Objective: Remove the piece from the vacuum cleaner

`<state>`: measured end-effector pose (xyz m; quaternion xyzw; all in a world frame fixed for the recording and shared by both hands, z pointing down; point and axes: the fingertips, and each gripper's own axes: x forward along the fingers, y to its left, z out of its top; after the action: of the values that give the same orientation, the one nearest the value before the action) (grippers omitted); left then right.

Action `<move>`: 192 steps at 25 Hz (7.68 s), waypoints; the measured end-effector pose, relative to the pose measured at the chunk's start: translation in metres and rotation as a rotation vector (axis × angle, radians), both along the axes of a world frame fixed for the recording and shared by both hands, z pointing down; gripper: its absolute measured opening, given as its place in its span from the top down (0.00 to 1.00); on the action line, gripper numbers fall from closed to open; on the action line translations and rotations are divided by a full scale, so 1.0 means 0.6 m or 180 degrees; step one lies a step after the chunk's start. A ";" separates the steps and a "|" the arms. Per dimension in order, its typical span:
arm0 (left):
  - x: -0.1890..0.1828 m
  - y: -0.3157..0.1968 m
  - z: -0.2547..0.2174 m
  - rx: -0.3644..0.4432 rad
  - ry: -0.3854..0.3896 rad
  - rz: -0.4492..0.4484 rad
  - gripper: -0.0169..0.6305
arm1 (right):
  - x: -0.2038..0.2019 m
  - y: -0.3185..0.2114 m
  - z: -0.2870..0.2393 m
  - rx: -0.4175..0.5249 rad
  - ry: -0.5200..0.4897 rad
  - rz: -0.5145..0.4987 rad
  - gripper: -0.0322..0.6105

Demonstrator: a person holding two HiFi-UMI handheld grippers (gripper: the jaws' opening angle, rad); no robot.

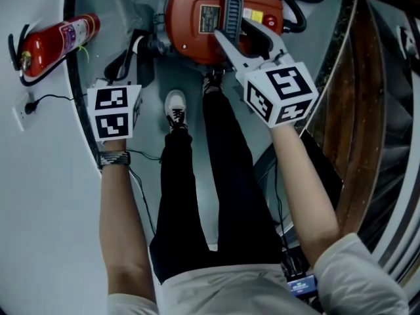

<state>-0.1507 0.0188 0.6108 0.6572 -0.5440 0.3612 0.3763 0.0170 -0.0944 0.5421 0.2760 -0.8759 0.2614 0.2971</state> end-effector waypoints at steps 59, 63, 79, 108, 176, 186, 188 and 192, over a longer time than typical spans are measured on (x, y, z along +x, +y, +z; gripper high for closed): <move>-0.003 -0.068 0.022 -0.0335 0.0630 -0.0542 0.92 | -0.001 0.001 -0.003 0.0078 -0.0064 0.0084 0.63; -0.009 -0.067 0.023 -0.0308 0.0811 -0.0853 0.92 | -0.001 0.000 -0.004 0.0073 -0.0056 0.0072 0.63; -0.040 -0.057 0.032 -0.0305 0.1570 -0.2236 0.93 | -0.001 0.001 -0.004 0.0086 -0.0064 0.0062 0.63; -0.054 -0.043 0.046 -0.0357 0.2532 -0.2906 0.92 | -0.001 0.001 -0.005 0.0112 -0.0071 0.0029 0.63; -0.028 0.011 0.010 -0.0562 0.0426 -0.0296 0.93 | -0.003 0.001 -0.007 0.0187 -0.0005 -0.0035 0.62; -0.033 0.009 0.015 -0.0564 0.0420 -0.0379 0.92 | -0.003 0.000 -0.007 0.0181 0.0002 -0.0049 0.62; -0.035 0.009 0.016 -0.0571 0.0418 -0.0391 0.92 | -0.004 0.001 -0.007 0.0183 0.0002 -0.0059 0.62; -0.035 0.008 0.018 -0.0595 0.0415 -0.0400 0.92 | -0.003 0.000 -0.007 0.0185 0.0000 -0.0059 0.62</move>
<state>-0.1719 0.0239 0.6214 0.6060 -0.5224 0.3426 0.4924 0.0154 -0.0944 0.5377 0.2764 -0.8857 0.2331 0.2913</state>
